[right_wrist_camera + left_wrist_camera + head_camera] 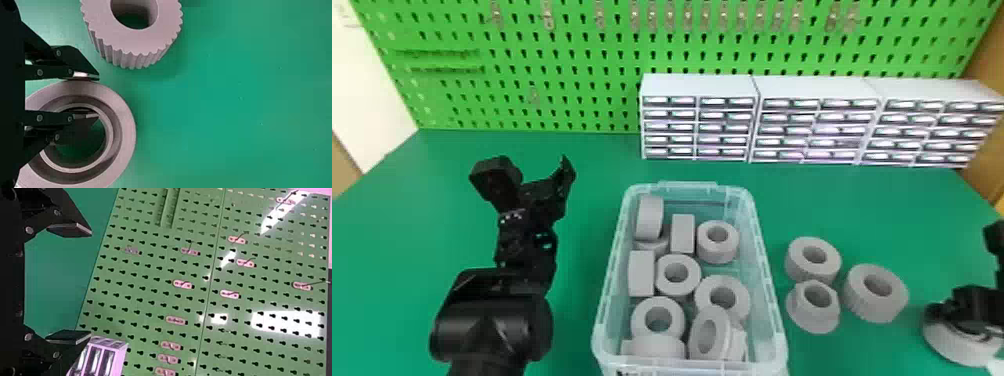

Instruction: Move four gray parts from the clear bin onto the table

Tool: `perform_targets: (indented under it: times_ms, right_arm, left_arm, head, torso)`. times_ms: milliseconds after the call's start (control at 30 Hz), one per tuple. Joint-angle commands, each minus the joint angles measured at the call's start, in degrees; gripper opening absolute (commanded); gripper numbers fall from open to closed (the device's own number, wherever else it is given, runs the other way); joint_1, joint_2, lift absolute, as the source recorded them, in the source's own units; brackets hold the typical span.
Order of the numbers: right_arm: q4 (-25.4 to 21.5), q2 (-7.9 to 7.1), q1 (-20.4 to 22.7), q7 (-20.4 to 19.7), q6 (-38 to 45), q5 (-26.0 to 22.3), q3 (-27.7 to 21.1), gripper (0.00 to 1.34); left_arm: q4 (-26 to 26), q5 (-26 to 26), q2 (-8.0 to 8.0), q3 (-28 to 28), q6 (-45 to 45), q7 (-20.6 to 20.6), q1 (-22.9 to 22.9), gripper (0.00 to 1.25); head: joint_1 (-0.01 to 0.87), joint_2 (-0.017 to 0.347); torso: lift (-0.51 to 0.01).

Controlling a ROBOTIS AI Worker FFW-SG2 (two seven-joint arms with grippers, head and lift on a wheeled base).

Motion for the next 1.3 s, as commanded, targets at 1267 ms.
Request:
perform_targets:
  times_ms: [1267]
  right_arm:
    - [-18.42,1.56,-4.38,-0.01,4.33,-4.21,0.9,0.81]
  left_arm:
    - [0.0,-0.44,-0.19,0.67,0.0,-0.01,0.47,0.9]
  head:
    - [0.693,0.072]
  torso:
    - [-0.052]
